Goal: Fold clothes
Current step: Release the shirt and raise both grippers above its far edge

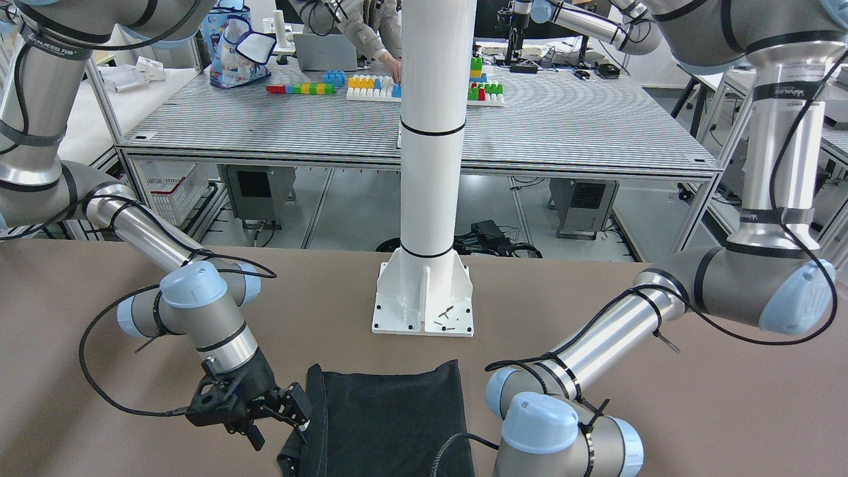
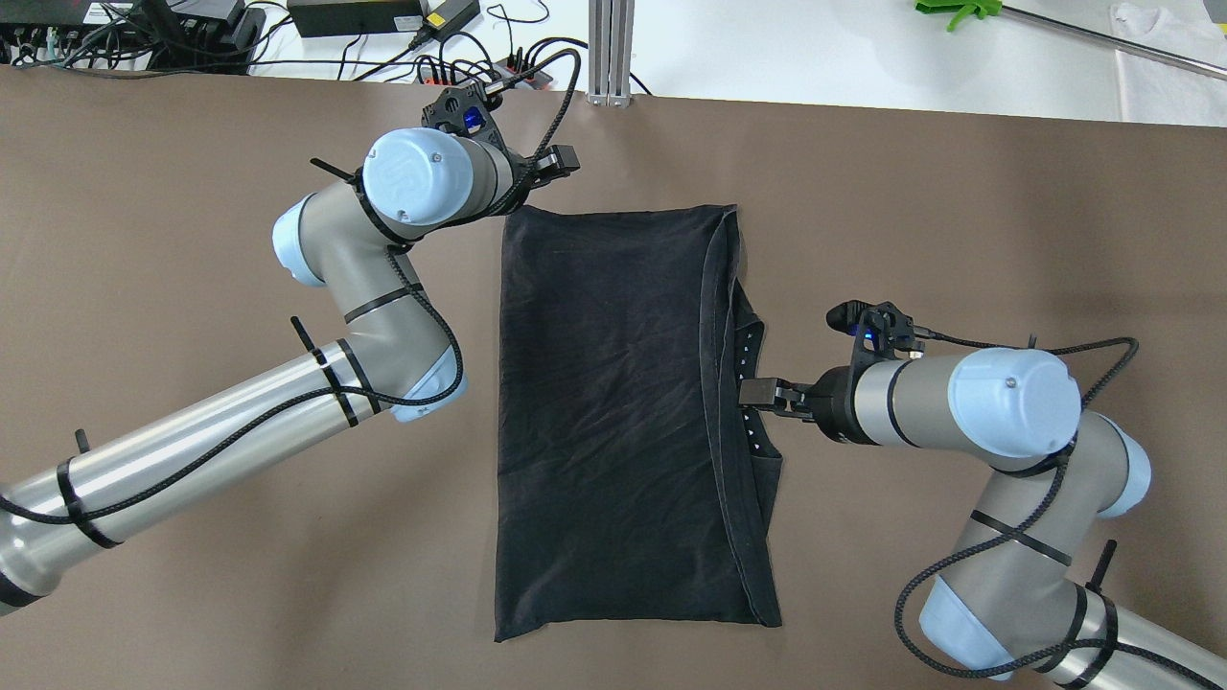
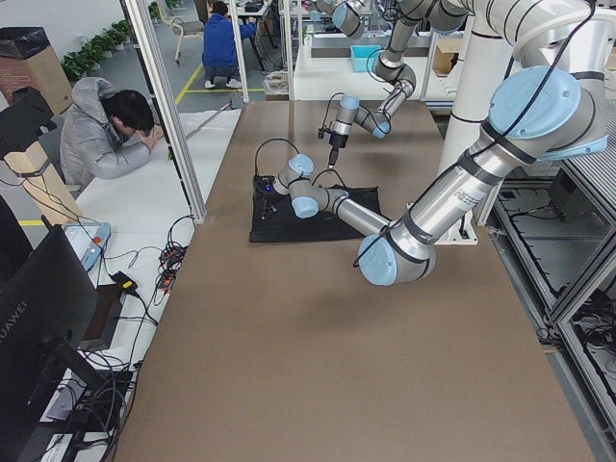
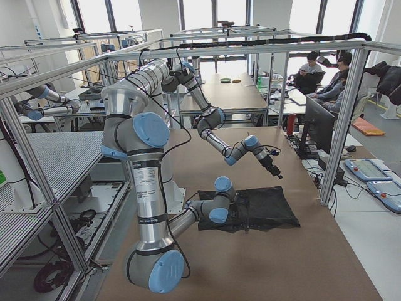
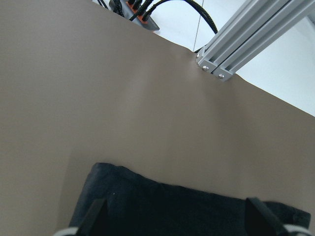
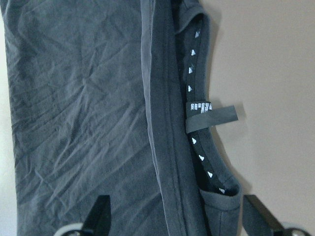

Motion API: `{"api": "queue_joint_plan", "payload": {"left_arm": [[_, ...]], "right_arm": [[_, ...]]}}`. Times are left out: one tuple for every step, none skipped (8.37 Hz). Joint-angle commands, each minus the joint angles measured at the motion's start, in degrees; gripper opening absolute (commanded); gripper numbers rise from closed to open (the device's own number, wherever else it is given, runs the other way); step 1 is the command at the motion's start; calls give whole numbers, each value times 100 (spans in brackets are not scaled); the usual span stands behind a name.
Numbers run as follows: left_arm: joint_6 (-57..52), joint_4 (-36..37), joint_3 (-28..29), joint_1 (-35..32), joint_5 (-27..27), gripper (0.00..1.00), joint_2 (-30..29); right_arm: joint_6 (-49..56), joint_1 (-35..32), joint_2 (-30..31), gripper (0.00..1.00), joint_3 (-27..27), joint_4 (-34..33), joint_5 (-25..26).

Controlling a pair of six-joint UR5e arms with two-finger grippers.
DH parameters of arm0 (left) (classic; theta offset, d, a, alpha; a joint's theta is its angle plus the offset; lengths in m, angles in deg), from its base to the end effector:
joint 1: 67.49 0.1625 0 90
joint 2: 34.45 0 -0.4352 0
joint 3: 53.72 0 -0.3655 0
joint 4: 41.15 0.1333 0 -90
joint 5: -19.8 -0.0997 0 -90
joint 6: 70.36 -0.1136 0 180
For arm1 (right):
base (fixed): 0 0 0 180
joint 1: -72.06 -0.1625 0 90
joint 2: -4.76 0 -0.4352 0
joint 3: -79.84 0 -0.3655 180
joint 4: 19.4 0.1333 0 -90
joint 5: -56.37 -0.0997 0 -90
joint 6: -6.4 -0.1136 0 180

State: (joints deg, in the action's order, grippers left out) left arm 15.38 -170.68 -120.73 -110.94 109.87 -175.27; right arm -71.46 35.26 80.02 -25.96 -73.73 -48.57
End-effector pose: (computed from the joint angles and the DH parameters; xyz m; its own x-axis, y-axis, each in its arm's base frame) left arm 0.4920 -0.6495 0.2185 0.3297 -0.2100 -0.9204 0.6642 0.7444 0.0681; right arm -0.3910 -0.4224 0.3507 0.3978 0.0438 0.9164 -0.3132 0.9453 0.0908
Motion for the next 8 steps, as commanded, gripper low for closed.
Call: {"api": "queue_joint_plan", "payload": {"left_arm": [[-4,7,-889,-66,255,100,703],[-12,7,-1171,-110,282,100,922],[-13,85,-1495,-111,352,100,1177],[-13,234,-1829,-119,431,100,1345],[-13,409,-2041,-111,432,100,1425],[-13,428,-2061,-111,432,100,1426],[-13,429,-2061,-111,432,100,1426],[-13,429,-2061,-111,432,100,1426]], "right_arm": [[540,-11,-764,94,41,-1452,533],[822,-11,-897,94,76,-1754,736],[947,-11,-1012,94,172,-1835,1086],[1009,-20,-1239,94,573,-1792,1464],[1044,-99,-1764,94,1299,-1740,1929],[1131,-204,-2143,94,1907,-1608,2107],[1158,-301,-2286,94,2400,-1233,2109],[1176,-328,-2287,94,2632,-960,2109]]}}
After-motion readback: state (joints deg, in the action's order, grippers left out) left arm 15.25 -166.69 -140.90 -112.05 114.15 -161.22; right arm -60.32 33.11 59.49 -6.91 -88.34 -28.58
